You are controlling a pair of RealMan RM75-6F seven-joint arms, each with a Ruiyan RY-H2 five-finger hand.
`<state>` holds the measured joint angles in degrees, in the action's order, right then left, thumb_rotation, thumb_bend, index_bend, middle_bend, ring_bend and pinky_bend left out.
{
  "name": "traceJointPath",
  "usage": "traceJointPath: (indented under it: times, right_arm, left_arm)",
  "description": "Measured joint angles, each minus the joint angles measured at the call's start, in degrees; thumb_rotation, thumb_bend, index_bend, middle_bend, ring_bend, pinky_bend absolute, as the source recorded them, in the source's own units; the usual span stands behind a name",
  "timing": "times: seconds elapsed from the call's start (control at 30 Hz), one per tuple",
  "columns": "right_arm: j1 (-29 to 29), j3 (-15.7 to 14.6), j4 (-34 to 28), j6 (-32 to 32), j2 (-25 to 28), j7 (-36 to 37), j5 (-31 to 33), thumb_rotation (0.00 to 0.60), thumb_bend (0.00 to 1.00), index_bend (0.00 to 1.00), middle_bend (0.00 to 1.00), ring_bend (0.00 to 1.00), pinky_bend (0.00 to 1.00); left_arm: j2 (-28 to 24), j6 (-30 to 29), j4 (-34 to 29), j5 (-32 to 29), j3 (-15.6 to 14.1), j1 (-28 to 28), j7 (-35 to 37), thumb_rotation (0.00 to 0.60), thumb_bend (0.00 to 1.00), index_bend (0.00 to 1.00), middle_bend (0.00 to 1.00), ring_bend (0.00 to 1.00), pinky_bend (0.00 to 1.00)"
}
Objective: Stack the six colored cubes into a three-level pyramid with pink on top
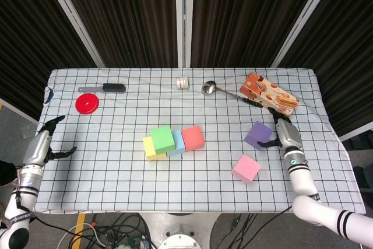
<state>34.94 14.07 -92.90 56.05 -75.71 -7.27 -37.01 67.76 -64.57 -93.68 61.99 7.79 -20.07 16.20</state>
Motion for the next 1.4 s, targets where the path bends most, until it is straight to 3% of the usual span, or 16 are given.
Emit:
traceJointPath:
  times: [0.33,0.57,0.8,1.0,1.2,1.4]
  right_arm:
    - [-1.1,-1.4,-2.1,7.7,-4.1,-6.0,3.4,0.6,0.01,0.0,0.09,0.0,0.0]
    - [-1.5,-1.2,1.1,9.9,-7.7,-7.1,2.6,0.6,0.11,0.0,0.17,0.0,0.0]
    - [-2.2,0.1,2.3,11.2,-8.7,-7.7,1.8,0.6,0.27,0.0,0.46,0.06,0.0]
    - [-2.8,1.1,1.0,11.3,-7.1,-8.0,1.5,0.6,0.3,0.0,0.47,0.06,0.0]
    - [-3.5,3.2,-4.1,12.3,-2.3,-6.5,-2.8,0.6,0.3,0.0,0.47,0.06,0.0]
    - [-2.9,5.4,-7.2,6.1,4.1,-1.5,-8.6,0.6,0.29,0.0,0.46,0.06,0.0]
  left_arm:
    - [-0.2,3.5,1.9,1.8,-0.3,0.3,1.7,0.6,0.17,0.1,0.08,0.0,0.07]
    - [0.0,4.3,2.3,1.9,0.1,0.5,1.8,0.6,0.17,0.1,0.08,0.0,0.07]
    - [0.5,4.9,2.7,1.8,0.3,0.6,1.5,0.6,0.17,0.1,0.08,0.0,0.07]
    - [0.4,4.8,2.5,1.2,0.9,0.8,1.2,0.6,0.17,0.1,0.08,0.0,0.07]
    - [-0.2,4.2,1.4,1.3,1.5,1.1,1.1,0.6,0.17,0.1,0.08,0.0,0.07]
    - [-0.9,4.4,0.5,2.0,2.0,1.0,1.3,0.6,0.16,0.1,0.08,0.0,0.08]
